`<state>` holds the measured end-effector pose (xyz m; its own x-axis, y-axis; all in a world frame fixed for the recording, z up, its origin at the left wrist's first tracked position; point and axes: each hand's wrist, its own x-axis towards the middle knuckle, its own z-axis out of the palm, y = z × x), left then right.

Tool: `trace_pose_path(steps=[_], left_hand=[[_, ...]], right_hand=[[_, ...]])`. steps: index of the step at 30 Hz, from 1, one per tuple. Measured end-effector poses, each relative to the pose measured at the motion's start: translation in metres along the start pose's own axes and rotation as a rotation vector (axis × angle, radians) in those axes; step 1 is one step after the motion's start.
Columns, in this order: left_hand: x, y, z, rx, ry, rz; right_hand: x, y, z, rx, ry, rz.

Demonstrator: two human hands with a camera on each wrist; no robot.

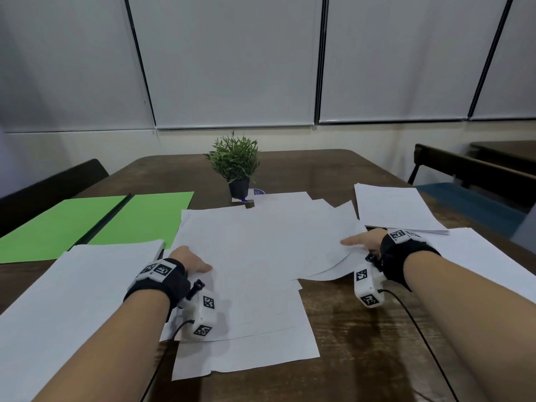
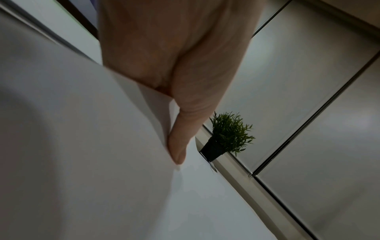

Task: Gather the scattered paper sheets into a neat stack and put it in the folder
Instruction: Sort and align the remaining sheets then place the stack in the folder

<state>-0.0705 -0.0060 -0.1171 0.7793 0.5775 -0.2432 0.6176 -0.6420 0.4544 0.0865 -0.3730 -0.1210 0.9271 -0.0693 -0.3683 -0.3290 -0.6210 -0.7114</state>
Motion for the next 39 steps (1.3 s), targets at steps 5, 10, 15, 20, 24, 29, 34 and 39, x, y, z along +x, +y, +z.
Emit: trace_pose_path(steps=[5, 10, 15, 20, 24, 29, 34, 39], left_hand=[[0.004, 0.004, 0.0, 0.038, -0.017, -0.003], [0.009, 0.007, 0.003, 0.057, -0.013, 0.0], [0.011, 0.005, 0.004, 0.043, 0.0, -0.009], [0.01, 0.006, 0.006, 0.066, -0.003, -0.002], [0.007, 0.008, 0.006, 0.037, -0.001, -0.009], [-0.002, 0.011, 0.009, 0.008, 0.002, -0.021], [-0.002, 0.01, 0.01, -0.176, -0.031, -0.057], [0.009, 0.009, 0.008, -0.604, -0.04, -0.103]], right_hand=[[0.013, -0.002, 0.001, 0.067, 0.066, 0.032], [0.022, -0.003, 0.002, -0.07, 0.128, 0.009], [0.02, -0.011, 0.002, -0.332, 0.065, -0.024], [0.017, -0.015, -0.001, -0.378, 0.164, -0.152], [0.005, -0.028, -0.025, -0.232, 0.317, -0.242], [-0.009, -0.053, -0.068, -0.079, 0.469, -0.345], [-0.027, -0.076, -0.089, 0.1, 0.508, -0.384], [-0.034, -0.073, -0.057, 0.261, 0.415, -0.445]])
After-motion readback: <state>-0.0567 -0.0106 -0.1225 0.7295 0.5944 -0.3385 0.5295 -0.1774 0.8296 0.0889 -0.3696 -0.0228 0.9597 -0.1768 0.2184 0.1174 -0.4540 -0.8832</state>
